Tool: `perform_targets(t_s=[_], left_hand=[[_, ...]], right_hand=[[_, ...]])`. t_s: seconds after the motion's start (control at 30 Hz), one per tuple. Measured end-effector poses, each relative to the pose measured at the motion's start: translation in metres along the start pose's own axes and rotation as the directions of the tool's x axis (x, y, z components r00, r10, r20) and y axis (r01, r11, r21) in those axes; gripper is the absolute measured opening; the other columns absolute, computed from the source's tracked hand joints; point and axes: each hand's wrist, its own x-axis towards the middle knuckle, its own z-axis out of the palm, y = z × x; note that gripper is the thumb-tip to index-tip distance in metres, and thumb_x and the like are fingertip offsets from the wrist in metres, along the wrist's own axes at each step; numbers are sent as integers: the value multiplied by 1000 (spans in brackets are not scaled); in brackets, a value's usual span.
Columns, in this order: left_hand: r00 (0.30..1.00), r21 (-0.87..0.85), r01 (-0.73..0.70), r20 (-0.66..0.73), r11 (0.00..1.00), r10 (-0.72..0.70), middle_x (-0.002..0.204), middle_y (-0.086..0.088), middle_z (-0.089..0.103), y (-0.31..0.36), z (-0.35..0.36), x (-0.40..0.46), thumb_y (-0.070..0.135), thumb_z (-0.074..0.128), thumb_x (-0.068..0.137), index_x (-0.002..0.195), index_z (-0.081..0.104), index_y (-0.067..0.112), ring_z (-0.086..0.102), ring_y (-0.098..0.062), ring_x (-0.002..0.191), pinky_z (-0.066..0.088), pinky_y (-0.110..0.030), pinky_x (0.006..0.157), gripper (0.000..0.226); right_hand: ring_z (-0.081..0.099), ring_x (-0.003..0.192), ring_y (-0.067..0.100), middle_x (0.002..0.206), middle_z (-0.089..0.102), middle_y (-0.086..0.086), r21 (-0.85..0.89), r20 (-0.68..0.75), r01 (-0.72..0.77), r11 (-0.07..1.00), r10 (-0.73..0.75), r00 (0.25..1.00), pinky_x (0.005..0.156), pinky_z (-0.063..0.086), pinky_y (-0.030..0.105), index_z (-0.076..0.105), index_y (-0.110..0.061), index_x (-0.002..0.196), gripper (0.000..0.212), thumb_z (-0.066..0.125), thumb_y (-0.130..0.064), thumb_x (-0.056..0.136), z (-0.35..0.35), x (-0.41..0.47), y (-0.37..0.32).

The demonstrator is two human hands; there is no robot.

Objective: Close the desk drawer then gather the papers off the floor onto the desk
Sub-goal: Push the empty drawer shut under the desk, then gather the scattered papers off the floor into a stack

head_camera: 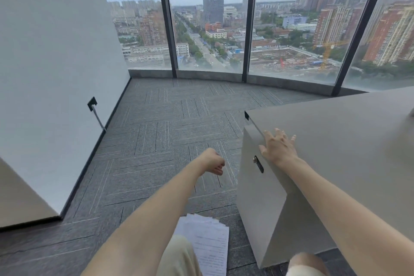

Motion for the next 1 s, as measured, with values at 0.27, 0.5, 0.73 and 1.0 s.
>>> perform_targets(t_s=[0.27, 0.5, 0.73, 1.0], left_hand=[[989, -2, -87, -118, 996, 87, 79, -17, 61, 3, -55, -107, 1, 55, 95, 103, 61, -7, 65, -24, 64, 61, -33, 62, 13], [963, 96, -113, -236, 989, 133, 88, -12, 64, -19, -67, -161, 9, 54, 95, 111, 63, -1, 66, -20, 70, 61, -34, 68, 21], [956, 153, -35, -283, 988, 78, 100, -14, 61, -56, -76, -162, 12, 53, 96, 122, 58, -1, 62, -25, 83, 59, -37, 78, 30], [959, 94, 125, -268, 988, -96, 98, -15, 53, -117, -79, -87, 13, 52, 95, 105, 53, 4, 54, -28, 85, 52, -38, 75, 14]], right_hand=[[39, 140, 32, 148, 45, 13, 10, 41, 213, 977, -214, 976, 119, 18, 62, 45, -20, 144, 56, 52, -42, 94, -32, -81, -68], [44, 135, 32, 144, 49, 14, 49, 20, 299, 953, -300, 954, 115, 31, 52, 42, -19, 147, 58, 52, -43, 95, -39, -131, -99], [38, 142, 33, 153, 42, 16, 148, 77, 316, 937, -330, 941, 116, 32, 48, 40, -15, 149, 60, 55, -40, 96, -16, -136, -118], [38, 140, 37, 152, 39, 20, 184, 250, 291, 939, -331, 910, 112, 34, 47, 38, -14, 149, 60, 55, -39, 97, 63, -76, -141]])
